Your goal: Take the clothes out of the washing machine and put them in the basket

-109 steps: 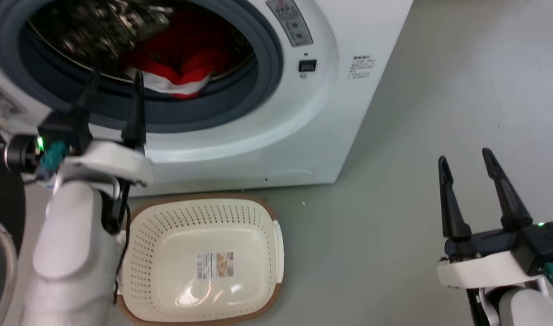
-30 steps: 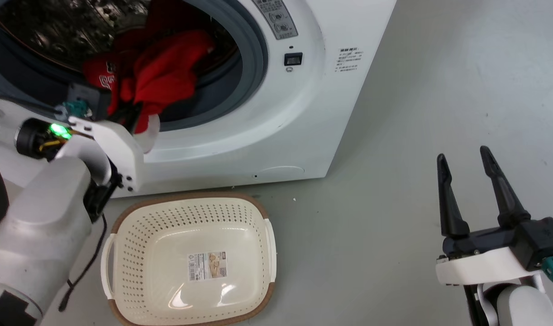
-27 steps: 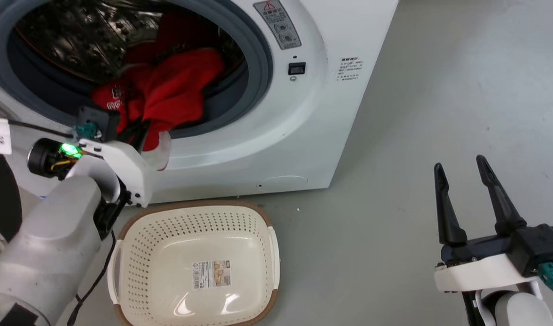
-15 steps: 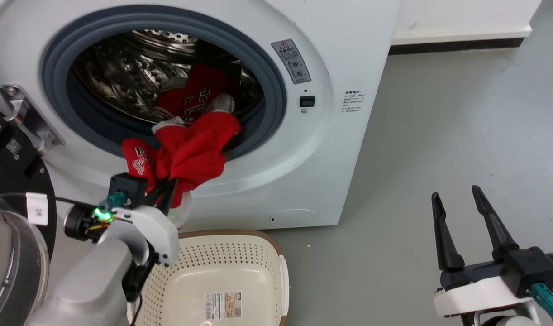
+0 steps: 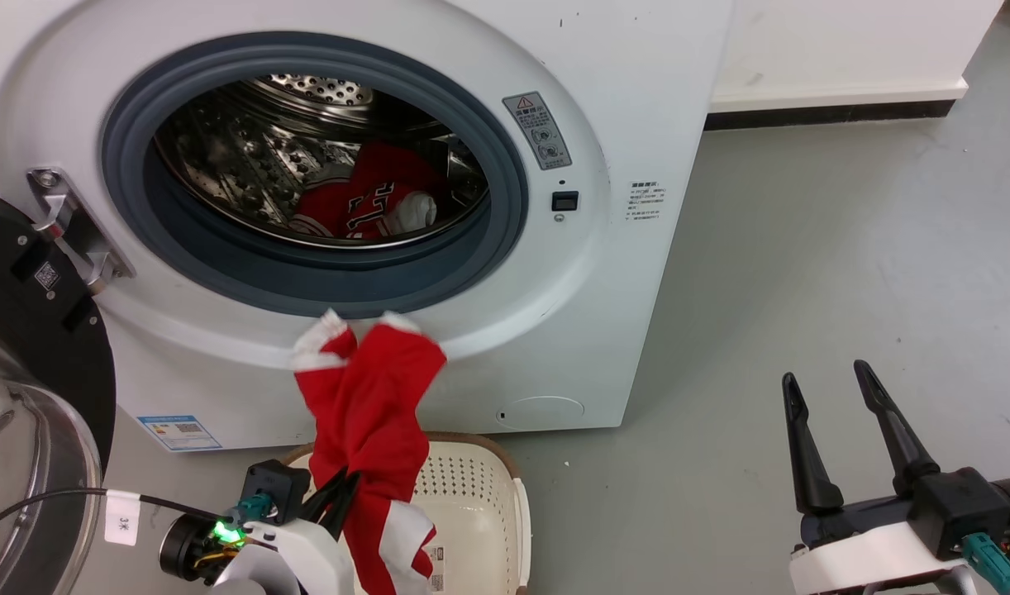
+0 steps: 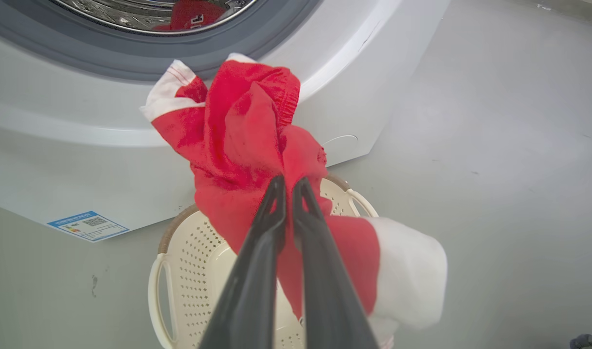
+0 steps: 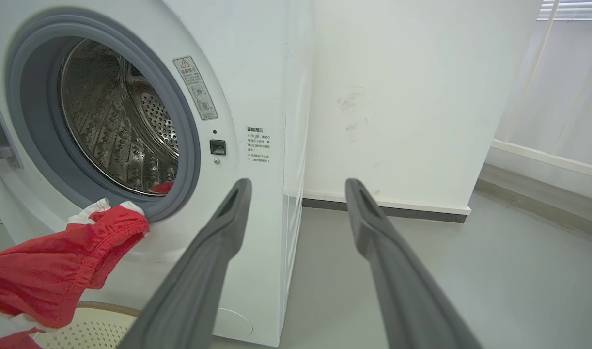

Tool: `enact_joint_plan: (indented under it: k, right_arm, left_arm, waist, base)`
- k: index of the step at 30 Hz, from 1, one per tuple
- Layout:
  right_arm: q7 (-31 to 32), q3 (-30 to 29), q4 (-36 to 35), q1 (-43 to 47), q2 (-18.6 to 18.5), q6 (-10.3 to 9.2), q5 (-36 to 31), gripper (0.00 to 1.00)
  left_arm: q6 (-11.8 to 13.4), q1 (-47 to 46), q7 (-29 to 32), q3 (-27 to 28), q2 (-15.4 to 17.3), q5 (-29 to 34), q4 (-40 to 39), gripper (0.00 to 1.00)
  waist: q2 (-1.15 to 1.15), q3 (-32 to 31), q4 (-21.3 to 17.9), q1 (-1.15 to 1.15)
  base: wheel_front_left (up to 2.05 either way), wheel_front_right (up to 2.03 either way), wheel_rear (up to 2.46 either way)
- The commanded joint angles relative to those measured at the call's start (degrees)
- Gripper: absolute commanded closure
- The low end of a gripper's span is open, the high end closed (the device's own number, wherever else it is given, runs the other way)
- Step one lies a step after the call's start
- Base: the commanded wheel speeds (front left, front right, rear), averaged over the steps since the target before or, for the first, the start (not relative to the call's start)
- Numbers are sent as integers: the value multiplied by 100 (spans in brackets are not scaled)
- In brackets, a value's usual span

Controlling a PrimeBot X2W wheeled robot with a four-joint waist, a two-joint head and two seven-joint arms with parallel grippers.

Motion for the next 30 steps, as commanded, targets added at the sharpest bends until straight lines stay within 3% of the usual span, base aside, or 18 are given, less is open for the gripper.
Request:
enact_joint_plan:
  k: [1, 12, 30]
  right_arm:
    - [-12, 4, -14, -66, 5, -4, -43, 0]
    - [-12, 16, -171, -549, 5, -4, -5, 0]
    - [-12, -95, -475, -1704, 6, -4, 299, 0]
  left_arm:
    - [-29, 96, -22, -2, -43, 6, 45, 100]
    - [-227, -234, -20, 400, -288, 121, 616, 100]
    - [-694, -1836, 159, 469, -792, 189, 2791, 100]
  waist:
    - [0, 66, -38, 1]
    - [0, 992, -329, 1]
    - [0, 3220, -666, 1]
  base:
    - [0, 0, 0]
    - [0, 0, 0]
    - [0, 0, 0]
